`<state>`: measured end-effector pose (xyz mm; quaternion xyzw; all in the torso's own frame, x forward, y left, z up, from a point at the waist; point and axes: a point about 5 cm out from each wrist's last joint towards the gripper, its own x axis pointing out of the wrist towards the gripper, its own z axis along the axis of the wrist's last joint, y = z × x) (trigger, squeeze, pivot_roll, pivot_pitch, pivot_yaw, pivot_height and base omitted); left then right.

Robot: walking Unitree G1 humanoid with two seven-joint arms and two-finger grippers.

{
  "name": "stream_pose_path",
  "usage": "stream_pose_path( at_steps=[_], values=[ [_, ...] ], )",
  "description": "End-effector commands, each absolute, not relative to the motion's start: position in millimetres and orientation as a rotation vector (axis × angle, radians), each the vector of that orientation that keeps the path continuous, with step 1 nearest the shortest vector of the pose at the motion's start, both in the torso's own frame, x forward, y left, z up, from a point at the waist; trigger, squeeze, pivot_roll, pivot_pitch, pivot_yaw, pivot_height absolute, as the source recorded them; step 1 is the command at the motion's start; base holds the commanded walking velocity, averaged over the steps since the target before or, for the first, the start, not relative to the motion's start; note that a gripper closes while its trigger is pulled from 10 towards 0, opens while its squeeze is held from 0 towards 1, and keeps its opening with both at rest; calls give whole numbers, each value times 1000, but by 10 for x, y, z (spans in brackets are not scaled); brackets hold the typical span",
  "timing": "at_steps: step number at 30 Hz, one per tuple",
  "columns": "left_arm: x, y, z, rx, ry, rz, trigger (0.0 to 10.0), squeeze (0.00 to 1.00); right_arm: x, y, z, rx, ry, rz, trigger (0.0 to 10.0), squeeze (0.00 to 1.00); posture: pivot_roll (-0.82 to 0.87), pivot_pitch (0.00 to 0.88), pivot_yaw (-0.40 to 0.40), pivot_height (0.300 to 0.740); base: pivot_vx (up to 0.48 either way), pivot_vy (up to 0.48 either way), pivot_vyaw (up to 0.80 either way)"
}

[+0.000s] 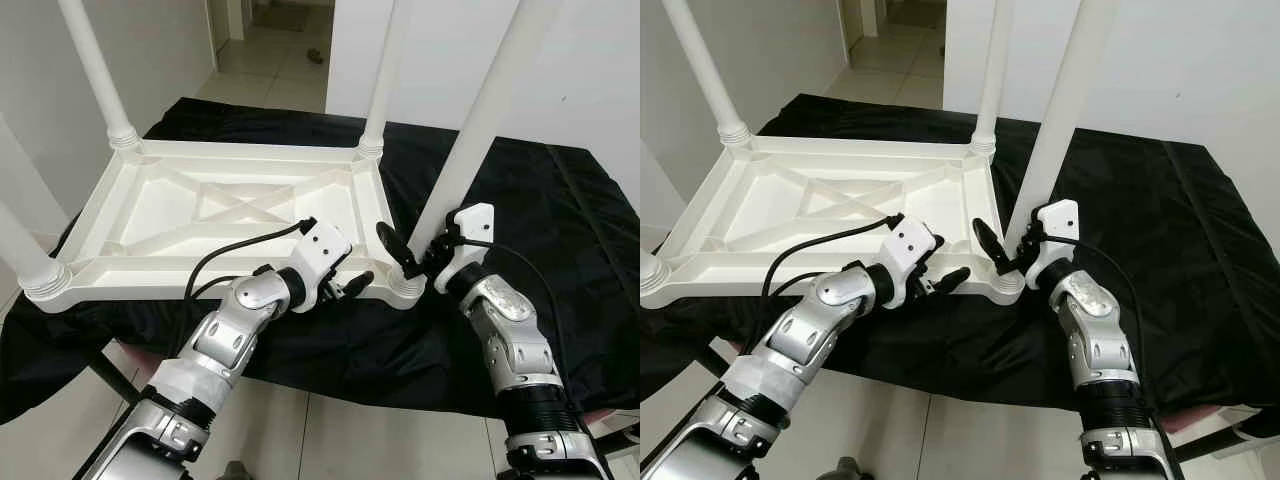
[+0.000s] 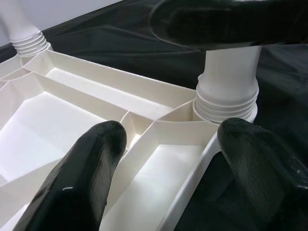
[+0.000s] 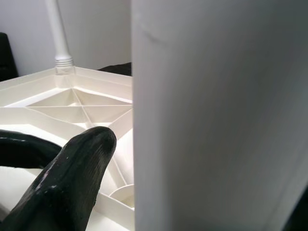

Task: Building children table

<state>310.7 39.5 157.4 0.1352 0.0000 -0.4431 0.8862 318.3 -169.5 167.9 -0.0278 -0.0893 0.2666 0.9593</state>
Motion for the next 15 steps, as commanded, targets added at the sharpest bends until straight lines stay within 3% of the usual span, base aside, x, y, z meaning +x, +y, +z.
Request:
stream_pose_path(
  at_steps=[1,15],
  values=[
    [3129,414,1563,297,9,-925,10000,0,3190,-1705,1692,-55,-186,552,10000,0,58,0,-15,740,0,0,0],
    [3105,429,1554,300,12,-936,10000,0,3131,-1786,1592,-62,-163,552,10000,0,52,0,-7,740,0,0,0]
  ],
)
